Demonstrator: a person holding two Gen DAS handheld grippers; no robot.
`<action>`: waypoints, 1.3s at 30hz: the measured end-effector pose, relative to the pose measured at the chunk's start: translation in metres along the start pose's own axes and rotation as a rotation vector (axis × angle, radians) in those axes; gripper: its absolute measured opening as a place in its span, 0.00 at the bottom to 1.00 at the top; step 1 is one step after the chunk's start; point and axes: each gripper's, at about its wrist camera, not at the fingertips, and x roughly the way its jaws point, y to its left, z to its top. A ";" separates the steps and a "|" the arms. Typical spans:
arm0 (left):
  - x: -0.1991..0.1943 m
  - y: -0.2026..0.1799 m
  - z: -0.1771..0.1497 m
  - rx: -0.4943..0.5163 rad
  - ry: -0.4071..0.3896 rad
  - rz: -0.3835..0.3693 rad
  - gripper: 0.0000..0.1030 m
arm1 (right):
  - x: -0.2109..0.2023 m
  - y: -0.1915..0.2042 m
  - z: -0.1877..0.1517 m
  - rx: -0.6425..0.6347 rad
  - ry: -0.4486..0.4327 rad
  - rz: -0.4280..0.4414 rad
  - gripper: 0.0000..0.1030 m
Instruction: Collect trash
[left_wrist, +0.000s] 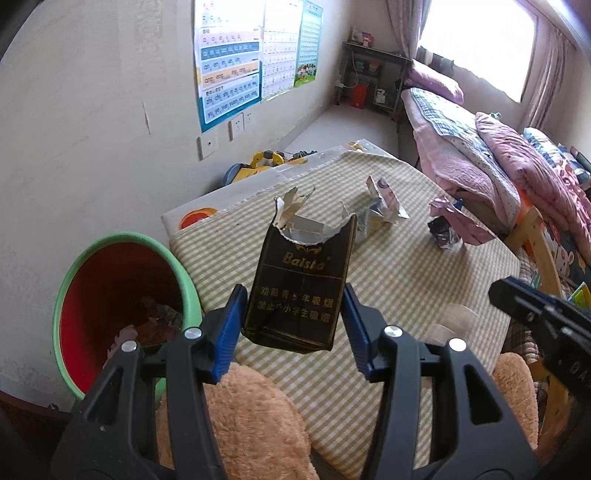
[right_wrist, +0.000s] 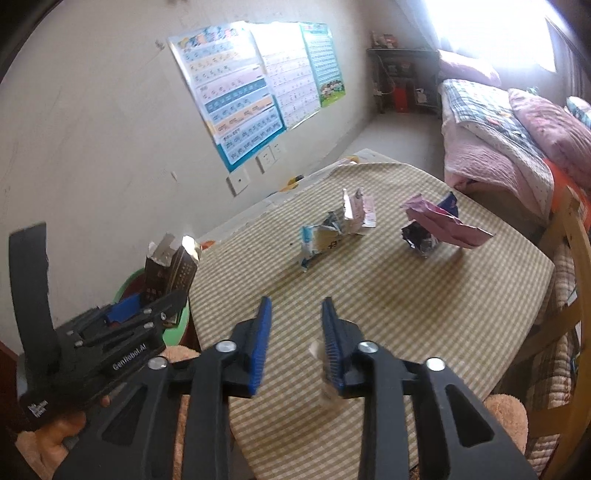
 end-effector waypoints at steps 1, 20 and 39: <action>0.000 0.003 0.000 -0.004 0.001 0.000 0.48 | 0.003 0.001 -0.001 -0.017 0.016 -0.007 0.24; 0.002 0.020 -0.011 -0.027 0.035 -0.014 0.48 | 0.044 -0.102 -0.075 -0.022 0.377 -0.258 0.84; 0.009 0.003 -0.012 0.029 0.063 -0.006 0.48 | 0.071 -0.112 -0.071 0.166 0.358 -0.177 0.80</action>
